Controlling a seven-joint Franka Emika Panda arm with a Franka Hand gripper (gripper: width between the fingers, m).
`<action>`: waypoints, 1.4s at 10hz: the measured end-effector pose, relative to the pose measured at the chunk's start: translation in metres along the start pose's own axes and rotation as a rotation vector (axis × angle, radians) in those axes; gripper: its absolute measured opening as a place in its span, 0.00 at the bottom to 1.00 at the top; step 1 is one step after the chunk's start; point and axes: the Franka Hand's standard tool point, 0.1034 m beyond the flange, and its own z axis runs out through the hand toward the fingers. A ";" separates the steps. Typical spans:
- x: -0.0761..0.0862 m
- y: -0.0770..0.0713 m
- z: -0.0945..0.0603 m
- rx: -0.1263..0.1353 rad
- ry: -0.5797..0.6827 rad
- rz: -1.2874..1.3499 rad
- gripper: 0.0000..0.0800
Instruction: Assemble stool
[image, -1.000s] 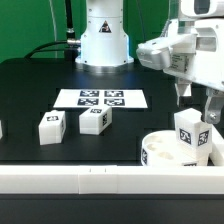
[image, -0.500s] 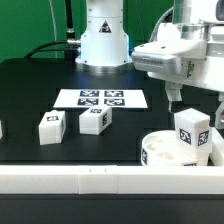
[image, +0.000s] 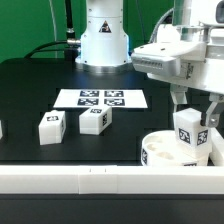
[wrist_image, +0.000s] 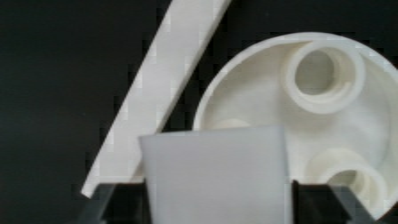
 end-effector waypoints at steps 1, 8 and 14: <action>0.000 0.000 0.000 0.000 0.000 0.001 0.43; -0.002 0.002 0.000 0.022 0.005 0.557 0.43; -0.002 0.002 0.000 0.025 0.019 0.943 0.43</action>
Offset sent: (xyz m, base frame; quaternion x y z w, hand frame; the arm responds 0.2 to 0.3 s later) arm 0.0046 0.0011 -0.0054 -0.0037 0.0150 0.0548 0.9984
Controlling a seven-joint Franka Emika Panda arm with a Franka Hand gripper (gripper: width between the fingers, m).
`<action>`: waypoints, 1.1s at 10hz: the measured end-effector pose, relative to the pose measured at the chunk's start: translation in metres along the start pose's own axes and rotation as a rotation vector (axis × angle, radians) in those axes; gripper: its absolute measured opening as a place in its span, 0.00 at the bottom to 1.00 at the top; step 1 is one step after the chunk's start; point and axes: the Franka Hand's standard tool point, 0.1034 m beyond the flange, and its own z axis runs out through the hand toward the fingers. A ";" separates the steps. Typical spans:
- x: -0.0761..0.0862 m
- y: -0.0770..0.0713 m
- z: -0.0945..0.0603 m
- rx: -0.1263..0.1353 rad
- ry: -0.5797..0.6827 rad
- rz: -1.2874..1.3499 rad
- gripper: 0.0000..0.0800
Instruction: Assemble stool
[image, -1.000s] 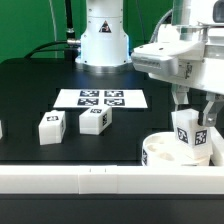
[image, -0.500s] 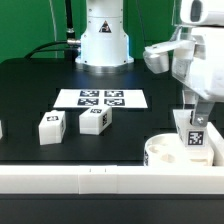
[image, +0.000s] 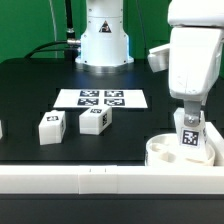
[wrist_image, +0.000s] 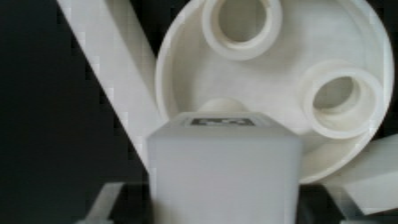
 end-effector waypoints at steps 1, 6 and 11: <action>0.001 -0.001 0.000 0.003 0.003 0.088 0.43; 0.009 -0.010 0.002 0.047 0.019 0.649 0.43; 0.014 -0.012 0.002 0.068 0.023 1.013 0.43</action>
Offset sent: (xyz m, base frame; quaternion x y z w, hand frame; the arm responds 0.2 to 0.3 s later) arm -0.0041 0.0027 -0.0028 0.0257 -0.0170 0.2844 0.9582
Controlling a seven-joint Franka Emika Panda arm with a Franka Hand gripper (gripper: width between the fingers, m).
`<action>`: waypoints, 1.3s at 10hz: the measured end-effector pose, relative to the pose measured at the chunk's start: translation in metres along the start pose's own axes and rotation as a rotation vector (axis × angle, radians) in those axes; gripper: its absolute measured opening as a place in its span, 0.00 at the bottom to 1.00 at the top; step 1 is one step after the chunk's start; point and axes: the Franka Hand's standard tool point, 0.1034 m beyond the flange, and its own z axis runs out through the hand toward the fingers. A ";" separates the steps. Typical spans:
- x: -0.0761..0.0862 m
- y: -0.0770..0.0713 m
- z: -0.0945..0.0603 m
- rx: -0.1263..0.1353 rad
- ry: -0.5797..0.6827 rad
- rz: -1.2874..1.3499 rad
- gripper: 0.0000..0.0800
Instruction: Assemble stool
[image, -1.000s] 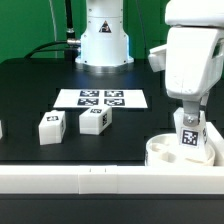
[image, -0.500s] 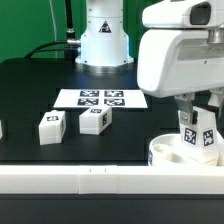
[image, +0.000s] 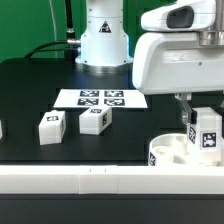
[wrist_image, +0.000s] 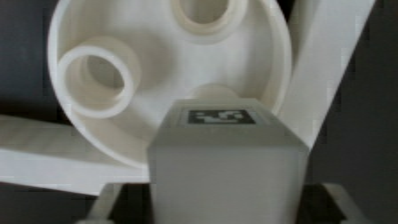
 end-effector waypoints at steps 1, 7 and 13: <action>0.000 -0.001 0.000 0.007 -0.001 0.079 0.43; -0.001 -0.003 0.000 0.043 -0.002 0.545 0.43; -0.002 -0.006 0.001 0.092 -0.027 1.113 0.43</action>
Offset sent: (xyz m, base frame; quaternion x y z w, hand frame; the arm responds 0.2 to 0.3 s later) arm 0.0000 0.0000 0.0000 0.0000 0.0000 0.1938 0.9810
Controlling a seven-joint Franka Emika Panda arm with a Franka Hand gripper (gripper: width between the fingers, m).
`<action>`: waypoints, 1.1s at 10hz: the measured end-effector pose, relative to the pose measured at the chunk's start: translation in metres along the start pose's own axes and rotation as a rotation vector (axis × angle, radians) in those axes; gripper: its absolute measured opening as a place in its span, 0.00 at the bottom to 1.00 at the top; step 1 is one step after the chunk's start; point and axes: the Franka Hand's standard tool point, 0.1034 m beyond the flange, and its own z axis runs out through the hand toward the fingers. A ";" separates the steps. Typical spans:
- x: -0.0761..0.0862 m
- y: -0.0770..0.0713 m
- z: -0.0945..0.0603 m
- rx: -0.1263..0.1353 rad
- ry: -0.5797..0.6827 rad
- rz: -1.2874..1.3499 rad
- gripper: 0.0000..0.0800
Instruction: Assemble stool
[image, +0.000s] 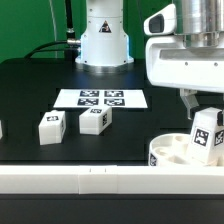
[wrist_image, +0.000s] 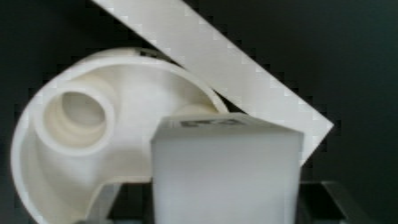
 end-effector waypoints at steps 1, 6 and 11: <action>0.000 0.000 0.000 0.004 -0.008 0.064 0.43; -0.003 -0.002 0.000 0.013 -0.026 0.165 0.67; -0.002 -0.010 -0.019 0.034 -0.024 0.011 0.81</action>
Offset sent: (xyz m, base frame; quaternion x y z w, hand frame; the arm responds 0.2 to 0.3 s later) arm 0.0000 0.0000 0.0000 0.0000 0.0000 0.1296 0.9916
